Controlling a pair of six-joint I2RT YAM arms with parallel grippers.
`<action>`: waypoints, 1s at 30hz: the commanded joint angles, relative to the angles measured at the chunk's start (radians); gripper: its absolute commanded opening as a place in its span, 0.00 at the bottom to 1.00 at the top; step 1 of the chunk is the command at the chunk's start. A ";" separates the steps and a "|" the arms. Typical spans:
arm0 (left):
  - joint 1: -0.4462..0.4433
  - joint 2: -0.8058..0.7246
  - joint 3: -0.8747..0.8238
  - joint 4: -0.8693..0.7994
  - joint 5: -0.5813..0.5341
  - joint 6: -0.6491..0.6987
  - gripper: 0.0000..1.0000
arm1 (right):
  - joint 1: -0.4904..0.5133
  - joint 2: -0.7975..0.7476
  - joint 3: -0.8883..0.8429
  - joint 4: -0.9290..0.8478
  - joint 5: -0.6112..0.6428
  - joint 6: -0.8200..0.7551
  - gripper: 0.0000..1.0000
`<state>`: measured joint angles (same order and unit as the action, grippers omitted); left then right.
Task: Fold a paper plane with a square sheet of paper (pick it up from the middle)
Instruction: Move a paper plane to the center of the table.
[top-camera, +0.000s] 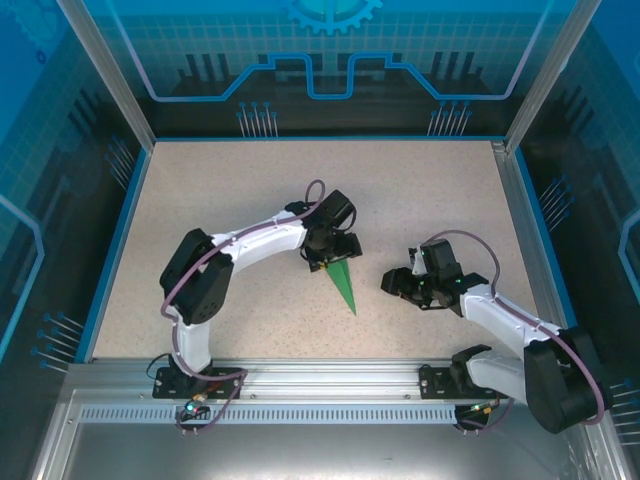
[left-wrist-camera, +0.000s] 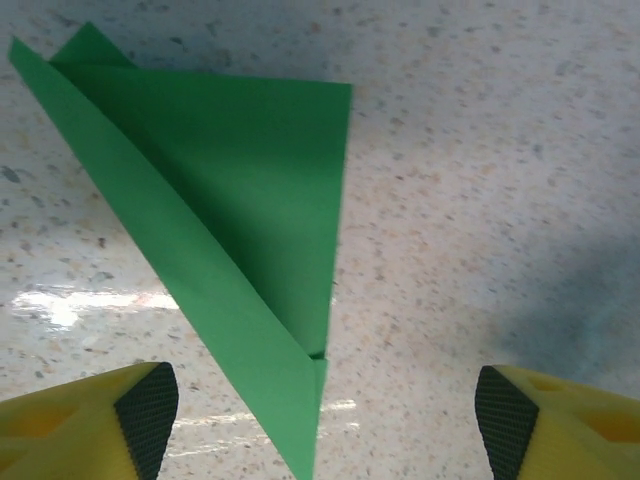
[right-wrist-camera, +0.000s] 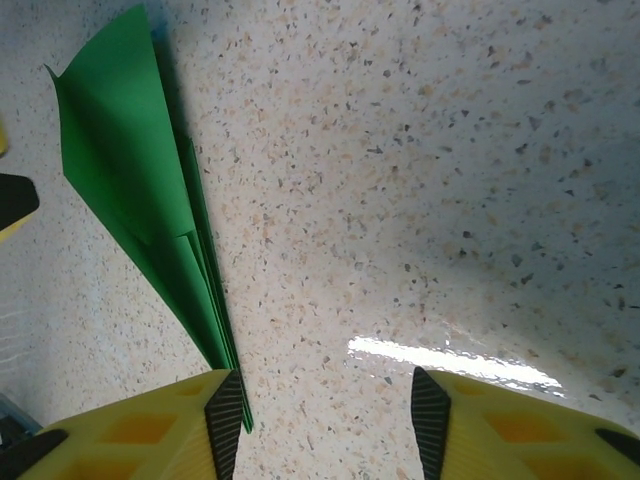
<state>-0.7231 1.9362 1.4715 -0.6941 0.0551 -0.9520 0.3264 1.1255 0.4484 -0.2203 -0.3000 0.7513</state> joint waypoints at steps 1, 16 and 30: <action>-0.003 0.024 0.047 -0.151 -0.063 -0.042 0.81 | -0.010 -0.010 -0.010 0.001 -0.029 0.003 0.52; 0.021 0.048 0.036 -0.175 -0.086 -0.050 0.63 | 0.036 0.122 0.075 0.047 -0.105 -0.026 0.58; 0.062 -0.082 -0.164 -0.081 -0.083 -0.053 0.36 | 0.172 0.411 0.273 0.091 -0.143 -0.075 0.58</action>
<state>-0.6720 1.8851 1.3239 -0.7959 -0.0223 -1.0039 0.4740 1.4963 0.6697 -0.1349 -0.4026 0.7151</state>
